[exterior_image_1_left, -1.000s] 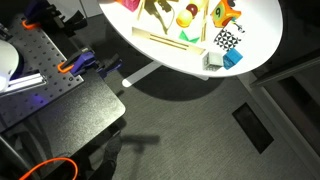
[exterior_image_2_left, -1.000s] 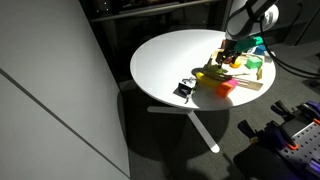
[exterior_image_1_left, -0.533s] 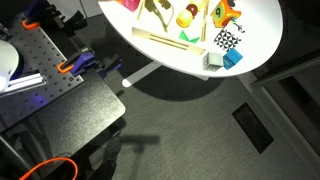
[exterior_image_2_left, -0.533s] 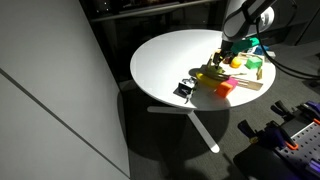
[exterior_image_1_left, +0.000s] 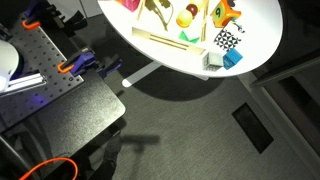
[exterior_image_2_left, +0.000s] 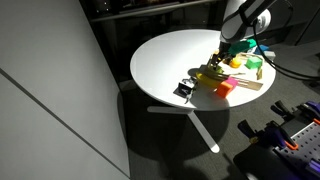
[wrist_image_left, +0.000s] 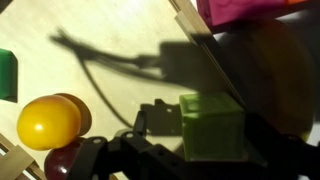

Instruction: Pick up the lime green block and put it on the orange block and pink block

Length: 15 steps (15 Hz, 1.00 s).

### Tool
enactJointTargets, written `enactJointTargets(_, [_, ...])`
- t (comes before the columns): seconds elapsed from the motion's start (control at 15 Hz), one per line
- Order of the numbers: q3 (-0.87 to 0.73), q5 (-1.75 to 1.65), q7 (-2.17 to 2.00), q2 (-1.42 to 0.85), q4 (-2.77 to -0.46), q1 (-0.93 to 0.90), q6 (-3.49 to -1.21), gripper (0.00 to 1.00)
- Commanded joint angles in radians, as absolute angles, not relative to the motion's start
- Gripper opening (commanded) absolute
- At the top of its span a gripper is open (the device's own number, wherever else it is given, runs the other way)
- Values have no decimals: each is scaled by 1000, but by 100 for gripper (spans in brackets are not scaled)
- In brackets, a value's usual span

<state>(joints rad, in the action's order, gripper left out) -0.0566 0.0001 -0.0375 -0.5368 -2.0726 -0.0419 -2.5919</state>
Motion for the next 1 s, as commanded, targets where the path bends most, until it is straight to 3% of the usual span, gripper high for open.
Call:
enactJointTargets(0.0, [-54, -16, -65, -563, -2044, -44, -2603, 100])
enactJointTargets(0.93, [-56, -18, -68, -589, -2008, -53, -2604, 100])
